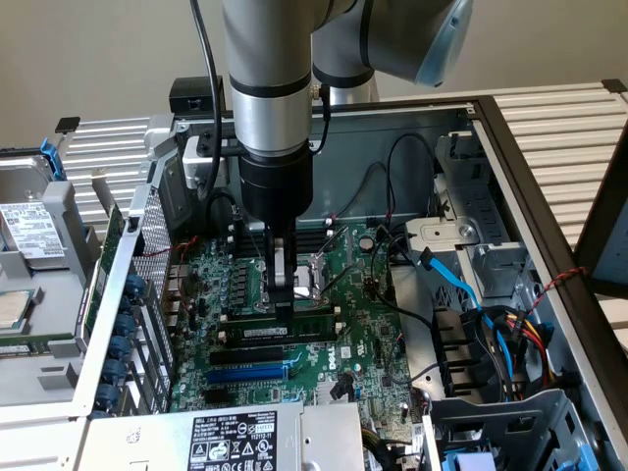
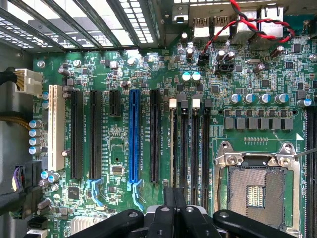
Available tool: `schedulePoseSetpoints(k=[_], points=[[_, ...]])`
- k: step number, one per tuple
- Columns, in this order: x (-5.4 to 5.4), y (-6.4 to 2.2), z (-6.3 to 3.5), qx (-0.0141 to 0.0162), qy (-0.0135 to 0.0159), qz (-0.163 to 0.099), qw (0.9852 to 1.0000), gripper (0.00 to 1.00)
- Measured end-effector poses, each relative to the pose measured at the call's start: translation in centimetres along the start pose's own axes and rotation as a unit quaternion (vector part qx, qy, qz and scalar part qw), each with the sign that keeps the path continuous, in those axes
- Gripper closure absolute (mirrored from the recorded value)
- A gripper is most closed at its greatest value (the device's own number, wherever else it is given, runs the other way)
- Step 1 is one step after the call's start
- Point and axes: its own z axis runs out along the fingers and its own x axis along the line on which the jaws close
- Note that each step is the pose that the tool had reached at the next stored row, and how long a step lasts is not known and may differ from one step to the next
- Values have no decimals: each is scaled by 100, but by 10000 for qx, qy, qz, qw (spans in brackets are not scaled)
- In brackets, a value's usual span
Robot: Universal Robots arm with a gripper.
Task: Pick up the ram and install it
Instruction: 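Press down the ram until it locks into place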
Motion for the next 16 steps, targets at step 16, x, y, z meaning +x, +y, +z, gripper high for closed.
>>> schedulePoseSetpoints(k=[16], points=[[-1,1,9,0,1,0,10000,89]])
